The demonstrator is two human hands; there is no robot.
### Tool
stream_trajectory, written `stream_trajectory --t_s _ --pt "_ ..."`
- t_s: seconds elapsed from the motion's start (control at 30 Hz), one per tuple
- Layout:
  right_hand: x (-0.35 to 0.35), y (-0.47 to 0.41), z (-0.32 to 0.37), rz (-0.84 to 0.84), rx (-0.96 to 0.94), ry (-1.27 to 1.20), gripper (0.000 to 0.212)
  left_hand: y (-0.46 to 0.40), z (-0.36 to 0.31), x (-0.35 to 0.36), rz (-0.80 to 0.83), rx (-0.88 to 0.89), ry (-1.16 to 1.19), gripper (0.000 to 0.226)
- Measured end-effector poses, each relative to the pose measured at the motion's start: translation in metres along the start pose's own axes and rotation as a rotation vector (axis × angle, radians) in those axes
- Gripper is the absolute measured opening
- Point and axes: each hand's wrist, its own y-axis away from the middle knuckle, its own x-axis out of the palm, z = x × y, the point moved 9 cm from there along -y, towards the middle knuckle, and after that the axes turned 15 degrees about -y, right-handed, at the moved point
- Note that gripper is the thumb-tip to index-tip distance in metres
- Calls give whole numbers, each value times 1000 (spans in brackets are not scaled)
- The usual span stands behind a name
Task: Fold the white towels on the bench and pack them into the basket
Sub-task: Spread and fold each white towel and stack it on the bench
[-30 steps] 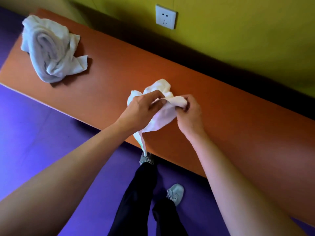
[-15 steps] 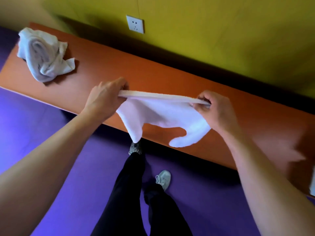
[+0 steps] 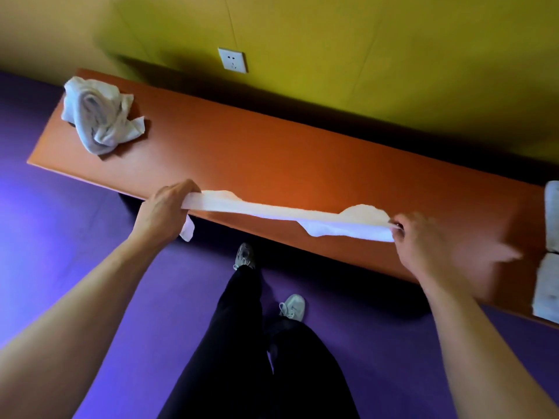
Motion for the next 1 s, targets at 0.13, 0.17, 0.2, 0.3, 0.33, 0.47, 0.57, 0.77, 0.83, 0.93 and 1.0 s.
stream_trajectory --t_s 0.13,0.17,0.2,0.3,0.33,0.47,0.57,0.77,0.83,0.93,1.0 --pt "-5 36 -30 -121 217 -259 22 30 -4 -6 -7 0 116 36" --pt "-8 43 -35 -158 279 -326 25 35 -3 -7 -2 -14 156 32" --pt "-10 48 -40 -192 343 -399 27 38 1 -8 8 -40 195 28" --pt "-23 57 -56 -308 441 -504 31 37 22 -12 44 -104 363 29" --pt "-29 56 -58 -346 425 -480 33 35 28 -14 74 -101 401 34" --pt "-38 25 -55 -366 321 -408 32 4 39 -16 141 -24 385 30" --pt "-24 -19 -53 -318 257 -326 38 -49 39 -3 82 -20 337 23" --pt "28 -119 -65 -243 275 -326 30 -164 44 88 12 -358 434 19" --pt "43 -148 -74 -252 280 -331 27 -190 44 120 16 -535 571 25" --pt "60 -185 -83 -279 278 -318 26 -232 41 147 -25 -598 576 28" --pt "69 -203 -90 -292 290 -306 27 -260 38 157 -45 -579 517 25"
